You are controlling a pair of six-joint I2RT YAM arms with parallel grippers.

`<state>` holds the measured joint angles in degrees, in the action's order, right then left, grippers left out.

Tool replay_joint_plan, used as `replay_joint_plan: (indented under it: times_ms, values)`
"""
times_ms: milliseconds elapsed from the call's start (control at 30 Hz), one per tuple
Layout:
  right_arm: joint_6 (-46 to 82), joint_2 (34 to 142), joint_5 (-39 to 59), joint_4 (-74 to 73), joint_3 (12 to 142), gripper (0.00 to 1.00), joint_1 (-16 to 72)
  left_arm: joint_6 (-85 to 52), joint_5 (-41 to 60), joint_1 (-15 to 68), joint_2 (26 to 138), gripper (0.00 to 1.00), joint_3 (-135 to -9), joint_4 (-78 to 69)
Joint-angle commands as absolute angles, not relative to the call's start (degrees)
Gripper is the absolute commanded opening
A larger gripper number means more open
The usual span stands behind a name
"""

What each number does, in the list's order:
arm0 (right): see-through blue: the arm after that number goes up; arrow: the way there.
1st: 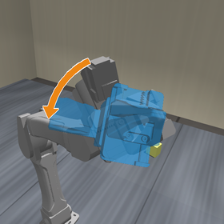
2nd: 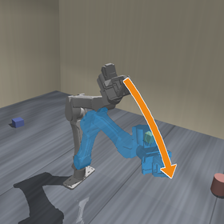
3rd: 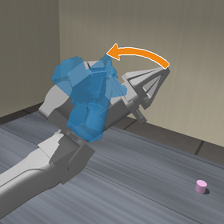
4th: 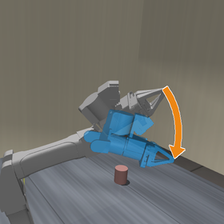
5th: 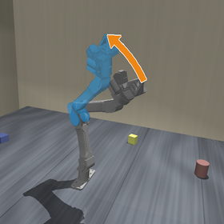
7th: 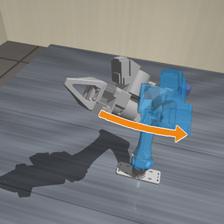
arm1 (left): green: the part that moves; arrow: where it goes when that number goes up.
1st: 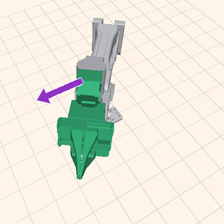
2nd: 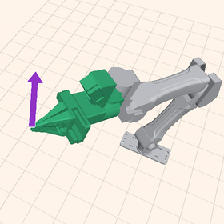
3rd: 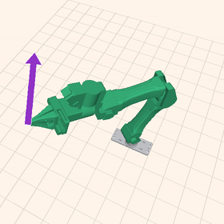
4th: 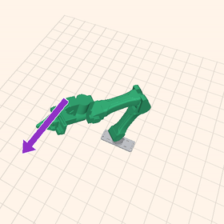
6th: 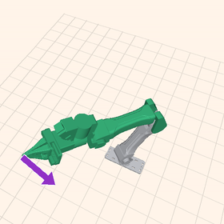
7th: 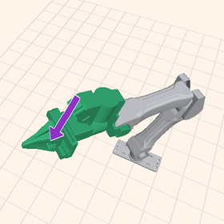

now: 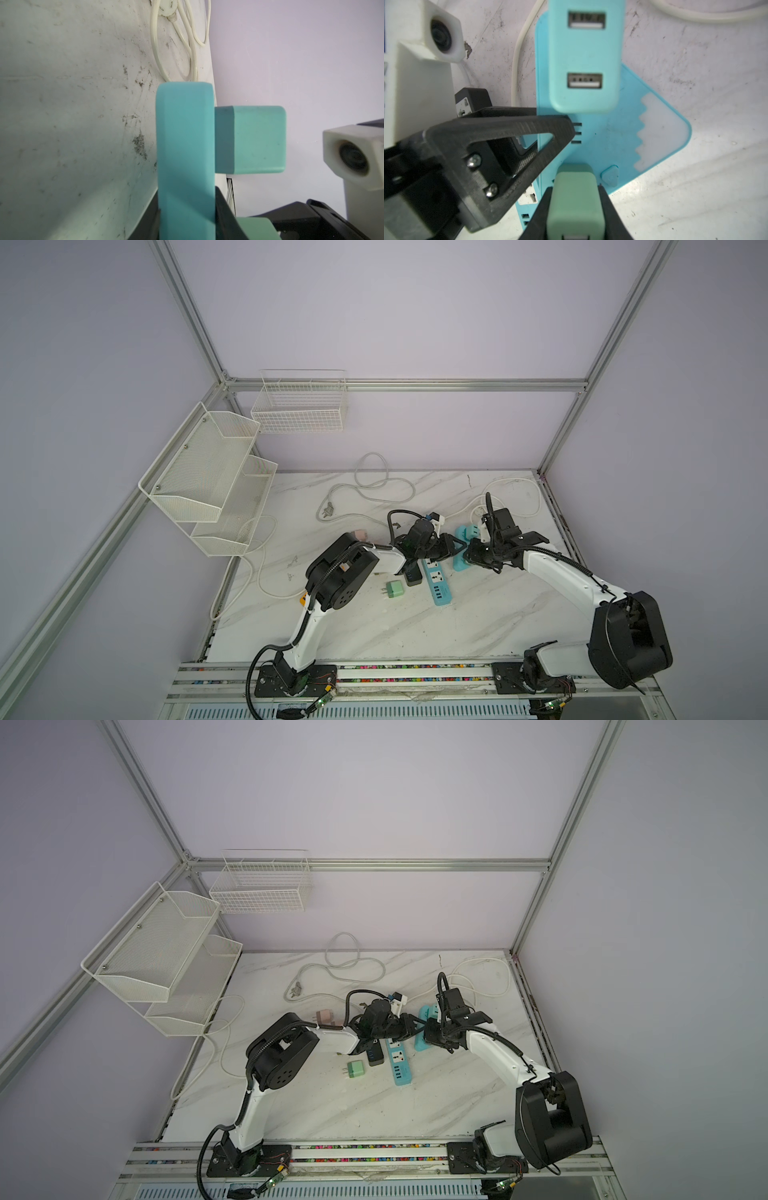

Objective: Pull the plug off the socket
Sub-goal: 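Pull the light-green adapter from the strip with the right gripper while left holds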

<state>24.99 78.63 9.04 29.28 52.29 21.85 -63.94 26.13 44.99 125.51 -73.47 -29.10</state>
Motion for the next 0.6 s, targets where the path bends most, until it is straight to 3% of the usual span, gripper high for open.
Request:
replay_joint_plan:
  times_ms: [0, 100, 267, 433, 567]
  values:
    - [24.5, 78.4, 6.2, 26.0, 56.5, 0.0, 25.4, -62.0, 27.8, 45.5, 125.2, 0.0, -70.9, -23.2]
    - [24.7, 78.3, 5.3, 26.6, 56.3, 0.0, 24.1, -61.7, 27.6, 45.6, 125.2, 0.0, -70.8, -22.8]
    - [23.6, 75.6, 11.9, 26.1, 54.2, 0.0, 15.0, -61.5, 27.6, 45.5, 125.1, 0.0, -70.8, -22.7]
    - [23.2, 74.5, 13.2, 24.3, 53.7, 0.0, 15.6, -61.5, 27.3, 45.5, 125.1, 0.0, -70.8, -22.7]
    - [23.7, 75.8, 8.7, 24.7, 54.7, 0.0, 20.8, -61.5, 27.2, 45.5, 125.3, 0.0, -70.9, -22.6]
